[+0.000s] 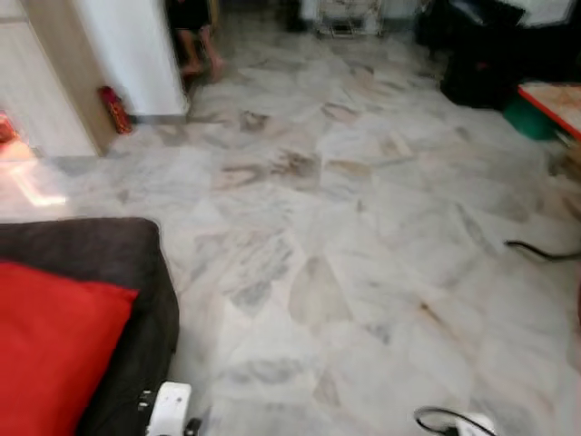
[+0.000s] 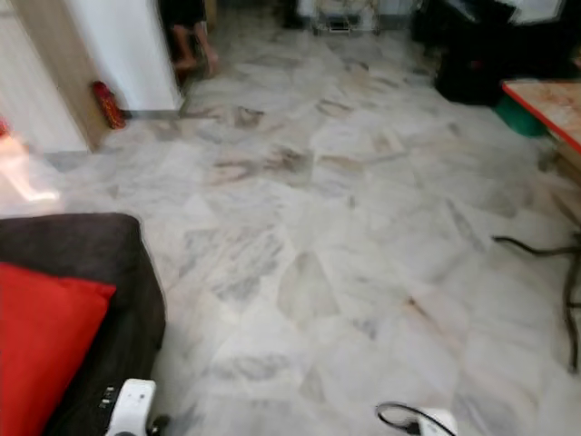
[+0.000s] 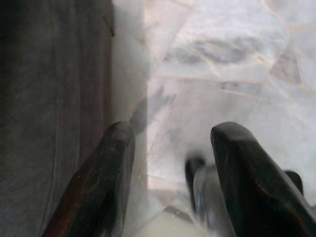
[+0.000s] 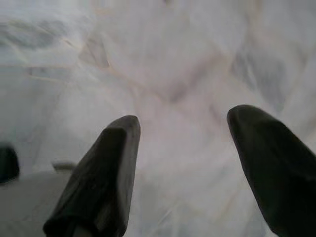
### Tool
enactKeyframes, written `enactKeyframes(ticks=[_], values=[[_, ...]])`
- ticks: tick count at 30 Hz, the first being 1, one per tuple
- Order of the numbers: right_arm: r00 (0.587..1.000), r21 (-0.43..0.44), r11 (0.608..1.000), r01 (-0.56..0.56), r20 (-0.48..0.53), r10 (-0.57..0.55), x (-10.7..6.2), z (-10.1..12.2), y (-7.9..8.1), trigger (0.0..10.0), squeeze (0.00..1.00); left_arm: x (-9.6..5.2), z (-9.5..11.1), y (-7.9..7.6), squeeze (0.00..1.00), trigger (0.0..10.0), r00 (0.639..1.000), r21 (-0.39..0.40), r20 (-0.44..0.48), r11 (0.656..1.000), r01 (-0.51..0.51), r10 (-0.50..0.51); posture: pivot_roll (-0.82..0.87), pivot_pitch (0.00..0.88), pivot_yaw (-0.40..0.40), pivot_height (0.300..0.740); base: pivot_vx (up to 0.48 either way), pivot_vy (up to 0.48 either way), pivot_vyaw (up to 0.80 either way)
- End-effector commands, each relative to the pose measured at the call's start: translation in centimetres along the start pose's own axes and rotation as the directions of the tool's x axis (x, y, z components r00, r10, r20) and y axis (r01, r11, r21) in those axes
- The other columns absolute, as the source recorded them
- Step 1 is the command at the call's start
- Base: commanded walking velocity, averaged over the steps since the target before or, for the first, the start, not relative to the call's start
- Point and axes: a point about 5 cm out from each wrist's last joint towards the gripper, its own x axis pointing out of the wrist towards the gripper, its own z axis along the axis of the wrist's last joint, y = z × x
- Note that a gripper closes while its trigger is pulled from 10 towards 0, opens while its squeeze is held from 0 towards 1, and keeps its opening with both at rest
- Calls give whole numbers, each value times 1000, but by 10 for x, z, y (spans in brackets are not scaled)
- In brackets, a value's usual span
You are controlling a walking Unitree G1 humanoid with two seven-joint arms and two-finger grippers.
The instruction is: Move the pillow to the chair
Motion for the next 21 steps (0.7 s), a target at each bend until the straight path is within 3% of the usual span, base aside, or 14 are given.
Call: enactKeyframes(ticks=[1, 12, 16, 21], values=[[999, 7, 999, -32, 18, 31, 2, 4, 11, 10000, 0, -3, -10, 2, 0, 10000, 999, 3, -38, 1000, -4, 5, 16, 0, -15, 740, 259, 0, 0], [998, -2, 998, -62, 14, 62, 9, 15, 44, 10000, 0, -1, -3, 1, 0, 10000, 1000, 6, -5, 1000, 2, -2, 17, 0, -11, 740, 259, 0, 0], [997, -6, 997, -82, 13, 82, 10, 20, 65, 10000, 0, -1, -2, 1, 0, 10000, 1000, 10, 3, 1000, 4, -4, 16, 0, -9, 740, 259, 0, 0], [996, -10, 996, -85, 7, 86, 10, 19, 73, 10000, 0, 0, 2, -1, 0, 10000, 1000, 11, 21, 1000, 7, -7, 18, 0, -11, 740, 259, 0, 0]])
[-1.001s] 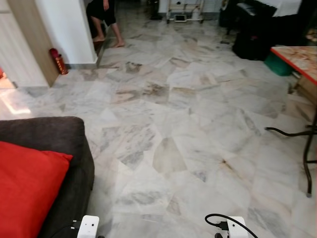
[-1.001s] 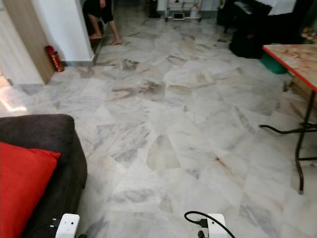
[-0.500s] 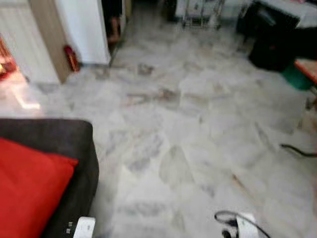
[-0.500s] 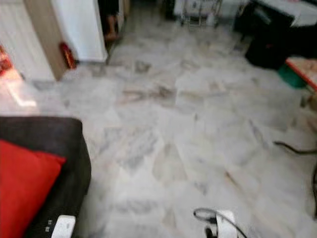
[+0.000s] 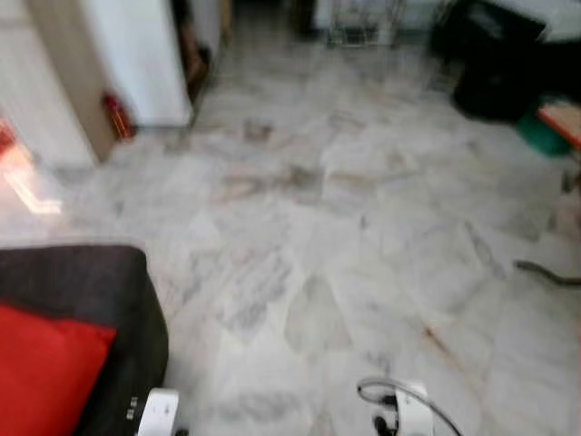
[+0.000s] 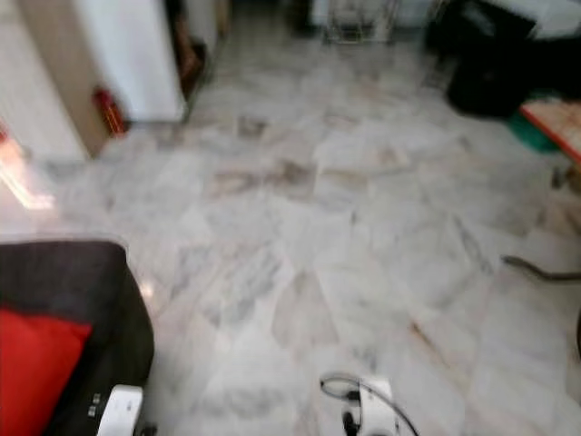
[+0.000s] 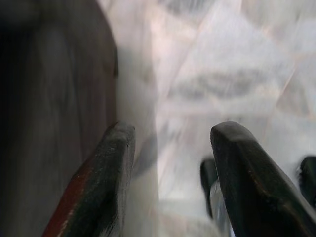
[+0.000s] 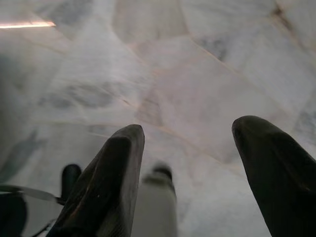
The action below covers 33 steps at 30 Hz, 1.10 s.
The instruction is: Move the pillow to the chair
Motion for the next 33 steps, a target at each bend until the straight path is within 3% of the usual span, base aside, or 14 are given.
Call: enactKeyframes(ticks=[1, 7, 11, 15, 33], values=[[999, -4, 999, 31, -25, -31, -2, -7, -8, 10000, 0, -1, -4, -8, 0, 10000, 1000, 1, -10, 1000, 20, -20, 18, 0, -11, 740, 259, 0, 0], [999, -8, 999, 31, -36, -31, -4, -13, -6, 10000, 0, -1, -2, -9, 0, 10000, 1000, -3, 2, 1000, 21, -21, 23, 0, -15, 740, 260, 0, 0], [999, -13, 1000, 21, -34, -21, -3, -14, 3, 10000, 0, -1, -3, -10, 0, 10000, 1000, -6, 2, 1000, 19, -19, 24, 0, -17, 740, 257, 0, 0], [999, -7, 999, 31, -29, -31, -3, -12, -6, 10000, 0, -1, -2, -10, 0, 10000, 1000, -9, 2, 1000, 18, -18, 24, 0, -19, 740, 259, 0, 0], [1000, -37, 999, 10, -20, -11, -2, -8, -8, 10000, 0, -2, -8, -10, 0, 10000, 1000, -25, -27, 1000, 9, -10, 37, 13, -31, 740, 258, 0, 0]])
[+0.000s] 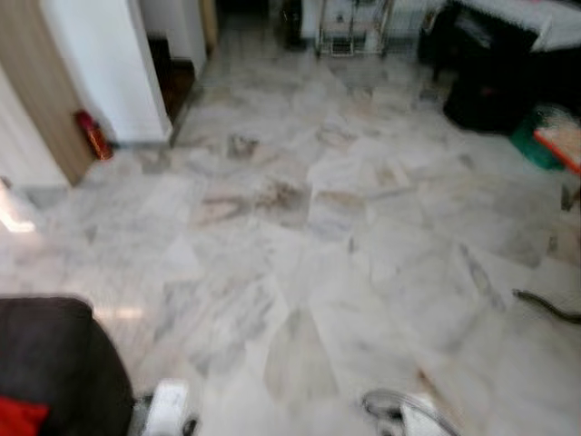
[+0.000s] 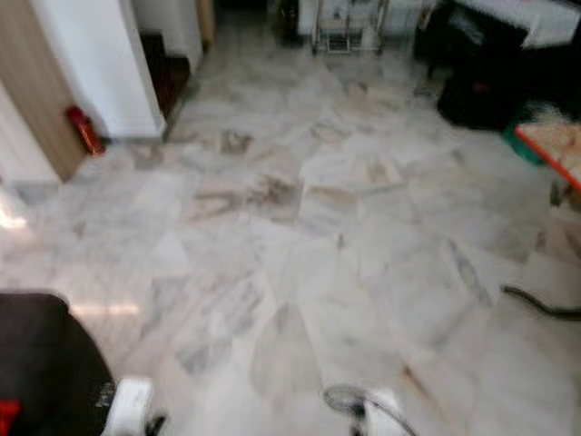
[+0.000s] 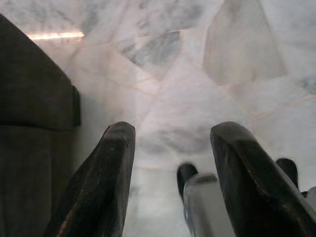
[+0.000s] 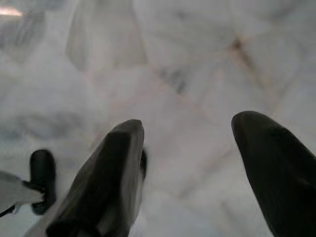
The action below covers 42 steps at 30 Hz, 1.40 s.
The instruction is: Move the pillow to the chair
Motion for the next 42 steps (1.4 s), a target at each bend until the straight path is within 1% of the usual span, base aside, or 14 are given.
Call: enactKeyframes(ticks=[1, 10, 14, 21, 24, 27, 29, 38, 42], values=[[999, -17, 999, -41, 27, 41, 2, 8, 13, 10000, 0, -2, -5, 13, 0, 10000, 999, -6, -23, 999, -36, 36, 37, 14, -32, 740, 259, 0, 0], [999, -33, 998, -45, 23, 46, 2, 8, 12, 10000, 0, -3, -8, 11, 0, 10000, 999, -14, -29, 999, -37, 37, 44, 17, -37, 740, 260, 0, 0], [999, -50, 998, -49, 21, 50, 2, 9, 12, 10000, 0, -4, -15, 13, 0, 10000, 998, -15, -60, 999, -38, 37, 44, 18, -38, 740, 258, 0, 0], [998, -60, 997, -53, 23, 54, 2, 9, 12, 10000, 0, -5, -18, 15, 0, 10000, 996, -16, -76, 999, -41, 39, 45, 17, -39, 740, 258, 0, 0], [998, -98, 993, -63, 18, 65, 2, 9, 12, 10000, 0, -7, -22, 15, 0, 10000, 995, -16, -90, 999, -41, 39, 45, 18, -40, 740, 251, 0, 0], [997, -110, 992, -69, 12, 71, 2, 9, 12, 10000, 0, -8, -27, 15, 0, 10000, 994, -18, -102, 999, -41, 39, 44, 17, -40, 740, 252, 0, 800], [998, -113, 991, -68, 10, 70, 2, 8, 12, 10000, 0, -9, -28, 15, 0, 10000, 994, -17, -106, 999, -41, 39, 43, 18, -41, 740, 251, 0, 800], [998, -108, 992, -62, 9, 63, 2, 8, 11, 10000, 0, -9, -29, 17, 0, 10000, 992, -16, -120, 999, -42, 39, 33, 9, -38, 740, 252, 0, 0], [998, -108, 992, -62, 9, 63, 2, 7, 12, 10000, 0, -9, -28, 20, 0, 10000, 991, -13, -125, 999, -44, 42, 34, 3, -35, 740, 252, 0, 0]])
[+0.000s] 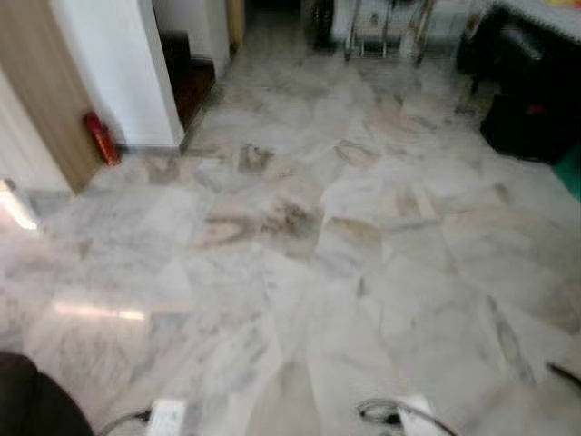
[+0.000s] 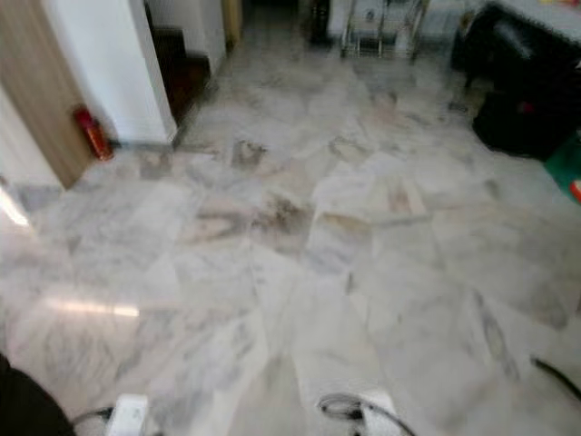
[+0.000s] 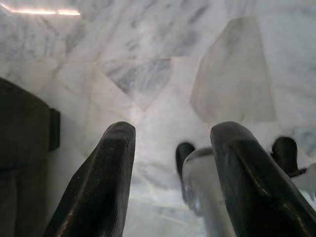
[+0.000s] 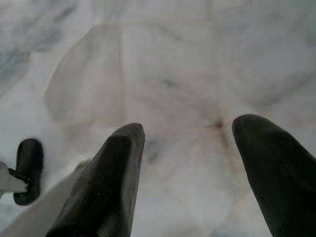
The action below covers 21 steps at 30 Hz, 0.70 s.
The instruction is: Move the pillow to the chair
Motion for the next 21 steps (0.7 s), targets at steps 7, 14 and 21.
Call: enactKeyframes(ticks=[7, 14, 21], values=[[1000, 9, 1000, -18, 13, 18, -1, -2, 1, 10000, 0, -2, -7, 13, 0, 10000, 999, 1, -41, 999, -32, 32, 35, 11, -36, 740, 249, 0, 0], [1000, 19, 1000, -11, 9, 11, -2, -6, -3, 10000, 0, -3, -11, 15, 0, 10000, 998, 1, -54, 999, -33, 33, 35, 14, -34, 740, 247, 0, 0], [1000, 24, 1000, -8, 9, 8, -3, -8, -6, 10000, 0, -3, -12, 16, 0, 10000, 997, 1, -61, 999, -36, 36, 36, 16, -32, 740, 245, 0, 0]])
